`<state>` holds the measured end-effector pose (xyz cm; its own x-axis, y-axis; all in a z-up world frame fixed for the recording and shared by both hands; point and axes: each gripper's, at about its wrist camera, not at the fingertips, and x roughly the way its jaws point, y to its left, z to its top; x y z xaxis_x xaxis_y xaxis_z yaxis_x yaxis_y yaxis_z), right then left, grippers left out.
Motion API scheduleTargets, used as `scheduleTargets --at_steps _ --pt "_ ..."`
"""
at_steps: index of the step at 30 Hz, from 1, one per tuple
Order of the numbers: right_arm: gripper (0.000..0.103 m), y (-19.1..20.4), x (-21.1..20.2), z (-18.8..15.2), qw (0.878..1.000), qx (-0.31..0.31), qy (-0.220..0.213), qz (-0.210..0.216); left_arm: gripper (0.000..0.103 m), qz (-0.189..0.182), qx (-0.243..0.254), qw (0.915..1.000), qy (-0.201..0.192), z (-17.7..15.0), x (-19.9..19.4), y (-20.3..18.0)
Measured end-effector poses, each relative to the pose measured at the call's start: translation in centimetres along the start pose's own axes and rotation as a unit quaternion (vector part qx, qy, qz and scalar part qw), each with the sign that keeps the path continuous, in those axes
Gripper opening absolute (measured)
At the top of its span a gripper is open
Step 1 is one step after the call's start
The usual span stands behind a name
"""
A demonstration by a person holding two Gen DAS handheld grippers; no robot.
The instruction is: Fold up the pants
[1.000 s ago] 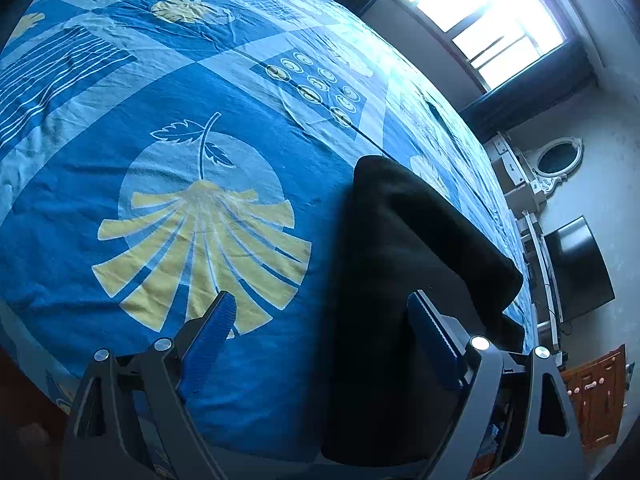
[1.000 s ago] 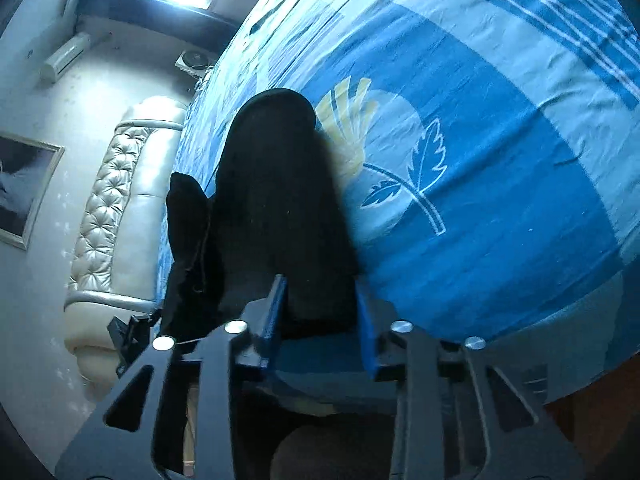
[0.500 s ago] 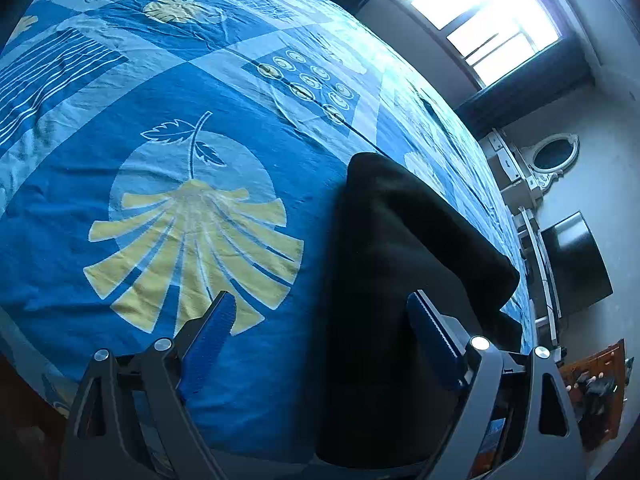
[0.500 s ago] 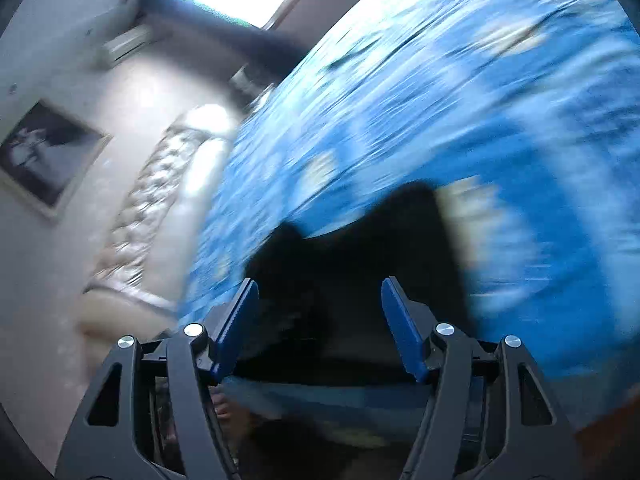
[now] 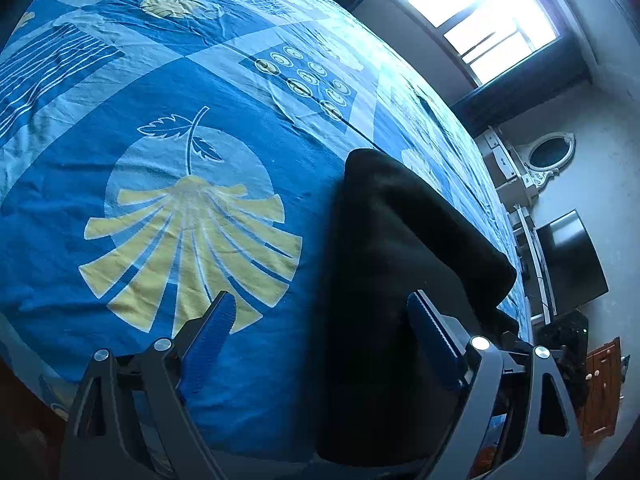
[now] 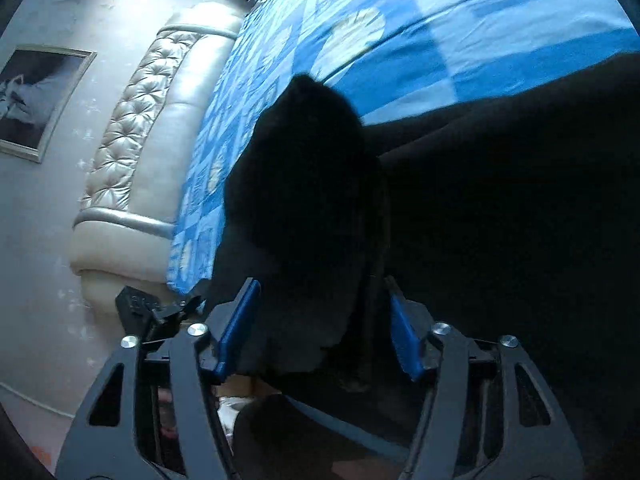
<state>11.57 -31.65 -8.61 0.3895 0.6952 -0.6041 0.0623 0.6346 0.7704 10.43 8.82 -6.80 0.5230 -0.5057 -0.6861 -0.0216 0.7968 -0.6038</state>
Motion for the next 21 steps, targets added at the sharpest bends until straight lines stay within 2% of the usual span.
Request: scheduleTargets --at_steps 1,2,6,11,16,21 --pt "0.034 -0.2 0.4 0.1 1.000 0.003 0.007 0.001 0.086 -0.001 0.001 1.0000 0.000 0.0 0.0 0.0" --pt "0.028 -0.3 0.8 0.2 1.000 0.004 0.012 -0.005 0.086 0.000 0.001 1.0000 0.000 0.0 0.0 0.0" --pt "0.015 -0.2 1.0 0.3 1.000 -0.005 0.017 -0.008 0.086 -0.001 0.005 1.0000 0.000 0.0 0.0 -0.1" --pt "0.013 2.1 -1.1 0.2 0.999 -0.045 -0.008 -0.001 0.086 -0.013 0.017 0.9998 0.004 -0.2 -0.1 -0.8" --pt "0.013 4.1 -4.1 0.0 0.996 -0.082 -0.032 -0.007 0.086 -0.045 0.042 0.9980 0.013 -0.7 -0.3 -2.6" --pt "0.013 3.2 -8.3 -0.3 0.994 -0.092 -0.054 -0.021 0.086 -0.071 0.063 0.9950 0.030 -1.5 -0.1 -4.4"
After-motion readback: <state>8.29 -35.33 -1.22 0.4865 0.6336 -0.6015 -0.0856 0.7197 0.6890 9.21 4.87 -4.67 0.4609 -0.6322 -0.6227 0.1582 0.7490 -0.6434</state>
